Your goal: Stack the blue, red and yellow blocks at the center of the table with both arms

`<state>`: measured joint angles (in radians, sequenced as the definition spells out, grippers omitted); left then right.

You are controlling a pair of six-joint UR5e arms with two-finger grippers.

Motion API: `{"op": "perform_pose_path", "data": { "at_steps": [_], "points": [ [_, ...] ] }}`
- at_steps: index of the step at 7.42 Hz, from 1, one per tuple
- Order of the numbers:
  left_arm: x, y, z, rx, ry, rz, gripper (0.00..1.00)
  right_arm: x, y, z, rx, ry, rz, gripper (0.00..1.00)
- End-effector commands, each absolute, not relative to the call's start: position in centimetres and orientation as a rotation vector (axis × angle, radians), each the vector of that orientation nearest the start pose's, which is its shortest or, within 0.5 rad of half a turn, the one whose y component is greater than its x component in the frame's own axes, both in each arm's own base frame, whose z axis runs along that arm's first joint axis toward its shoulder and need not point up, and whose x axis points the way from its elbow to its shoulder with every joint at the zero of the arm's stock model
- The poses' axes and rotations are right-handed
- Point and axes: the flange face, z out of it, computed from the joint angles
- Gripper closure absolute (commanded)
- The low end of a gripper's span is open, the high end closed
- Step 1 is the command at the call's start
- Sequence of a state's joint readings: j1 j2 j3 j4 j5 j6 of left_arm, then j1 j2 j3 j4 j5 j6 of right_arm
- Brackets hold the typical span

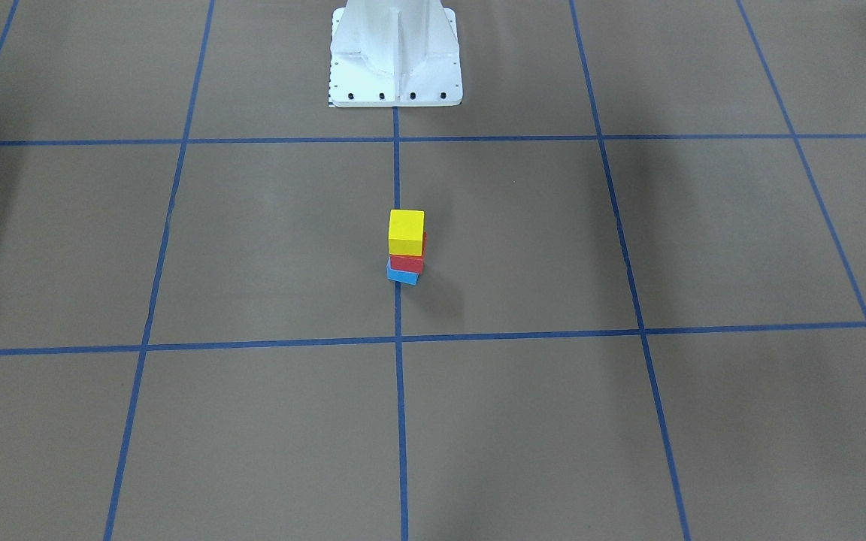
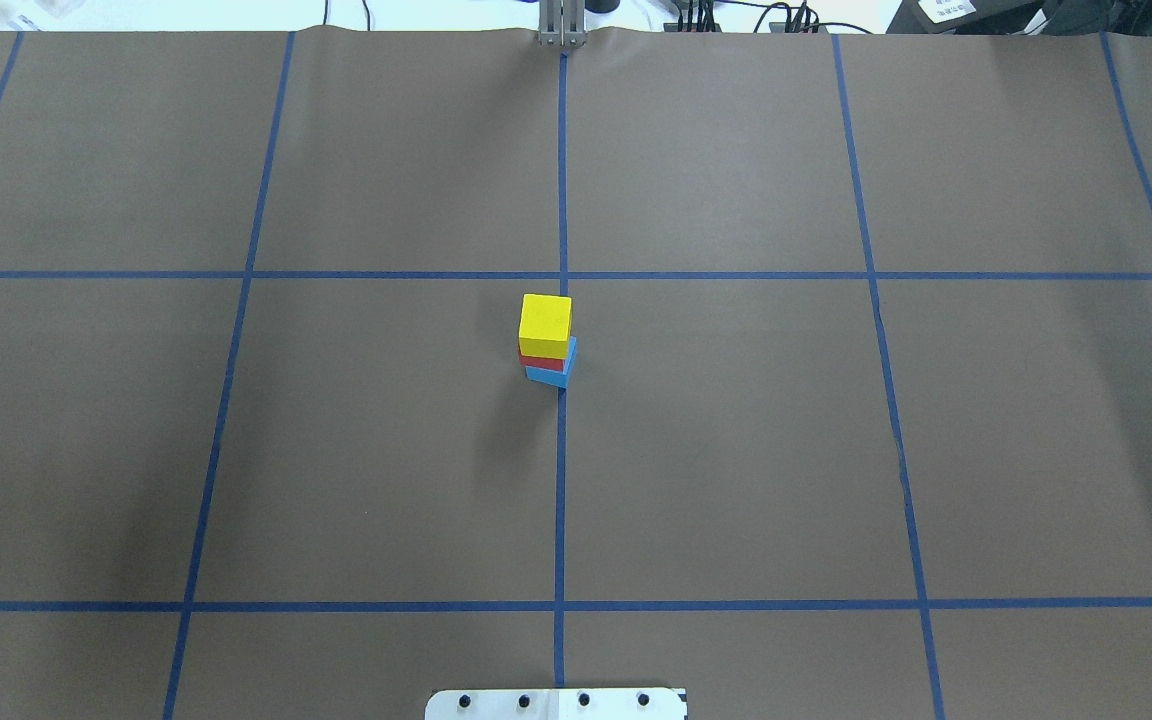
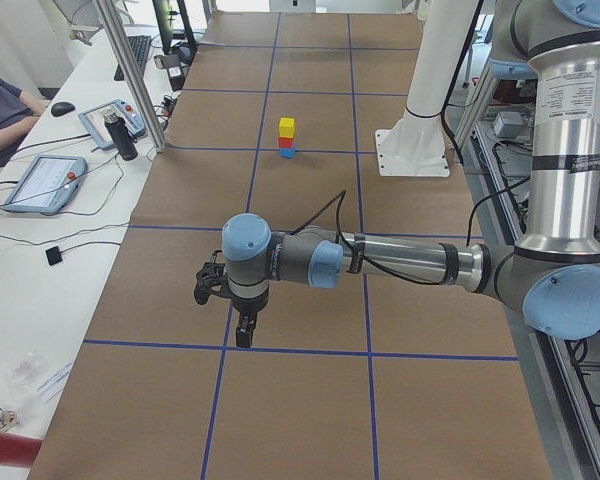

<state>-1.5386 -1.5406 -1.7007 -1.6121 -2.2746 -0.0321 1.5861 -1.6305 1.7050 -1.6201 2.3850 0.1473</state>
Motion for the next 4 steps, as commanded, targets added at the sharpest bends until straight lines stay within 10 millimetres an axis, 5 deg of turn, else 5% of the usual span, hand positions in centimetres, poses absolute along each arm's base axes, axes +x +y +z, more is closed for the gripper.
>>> {"op": "perform_pose_path", "data": {
  "at_steps": [1, 4],
  "points": [
    [-5.31, -49.12, 60.57, 0.11, 0.705, 0.048, 0.0, 6.79, -46.22, 63.05, -0.045, -0.814, 0.15, 0.01],
    [-5.31, -49.12, 60.57, 0.11, 0.705, 0.048, 0.0, 6.82, -46.87, 63.1, -0.044, -0.813, 0.148, 0.01]
  ]
}}
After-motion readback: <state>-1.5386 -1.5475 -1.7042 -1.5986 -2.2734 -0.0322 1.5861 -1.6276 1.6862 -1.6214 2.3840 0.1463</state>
